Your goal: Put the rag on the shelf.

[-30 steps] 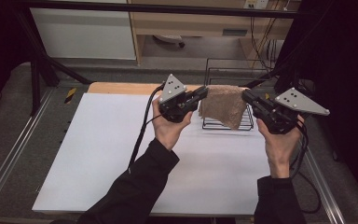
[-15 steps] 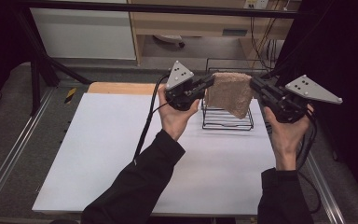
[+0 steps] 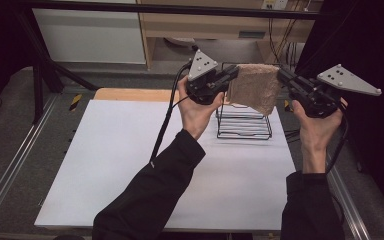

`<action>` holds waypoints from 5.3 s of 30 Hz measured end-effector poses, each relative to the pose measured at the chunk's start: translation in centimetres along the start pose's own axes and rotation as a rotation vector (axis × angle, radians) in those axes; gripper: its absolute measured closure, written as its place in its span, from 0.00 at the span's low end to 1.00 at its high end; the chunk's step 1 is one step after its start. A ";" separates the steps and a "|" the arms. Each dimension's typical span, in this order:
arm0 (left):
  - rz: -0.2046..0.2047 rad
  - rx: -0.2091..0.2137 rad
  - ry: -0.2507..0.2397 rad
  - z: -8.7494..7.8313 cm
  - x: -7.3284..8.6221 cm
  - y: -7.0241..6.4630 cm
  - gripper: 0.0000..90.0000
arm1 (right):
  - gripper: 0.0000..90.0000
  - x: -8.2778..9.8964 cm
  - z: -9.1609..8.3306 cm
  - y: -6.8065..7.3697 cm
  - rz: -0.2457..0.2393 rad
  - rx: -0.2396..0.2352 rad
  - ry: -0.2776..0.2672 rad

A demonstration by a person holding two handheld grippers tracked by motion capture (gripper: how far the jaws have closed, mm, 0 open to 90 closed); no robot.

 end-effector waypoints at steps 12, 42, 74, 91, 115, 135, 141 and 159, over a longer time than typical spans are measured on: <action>-0.008 -0.005 -0.014 1.6 -2.1 0.1 0.96 | 0.97 -1.6 1.3 -2.2 -0.021 0.028 -0.002; -0.005 -0.059 0.004 5.4 -3.7 2.6 0.96 | 0.97 -0.7 6.3 -6.4 -0.022 0.023 0.008; 0.025 -0.132 0.047 6.9 -0.3 6.2 0.96 | 0.97 4.0 10.4 -5.9 -0.045 -0.009 0.066; 0.033 -0.070 0.086 7.4 2.3 4.0 0.96 | 0.97 6.3 7.8 -6.3 -0.031 -0.023 0.087; 0.062 -0.045 0.144 5.7 4.4 3.3 0.95 | 0.96 6.7 5.3 -4.1 -0.060 -0.058 0.083; 0.085 -0.031 0.216 5.0 7.1 2.9 0.95 | 0.96 9.4 3.1 -1.7 -0.046 -0.076 0.121; 0.079 -0.029 0.227 4.5 7.0 2.7 0.93 | 0.96 9.9 3.1 -1.4 -0.041 -0.085 0.124; 0.027 -0.035 0.271 5.8 4.3 2.3 0.99 | 0.95 10.9 3.1 -0.9 -0.066 -0.101 0.130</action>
Point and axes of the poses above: each handheld gripper's, and its own axes: z roughly forward along the jaws, x roughly out of its underside, y roughly to its left, the point moved 10 cm from there along z, roughly forward along the jaws, and after that the axes turned 15 degrees about -z, right-handed, at the moved point
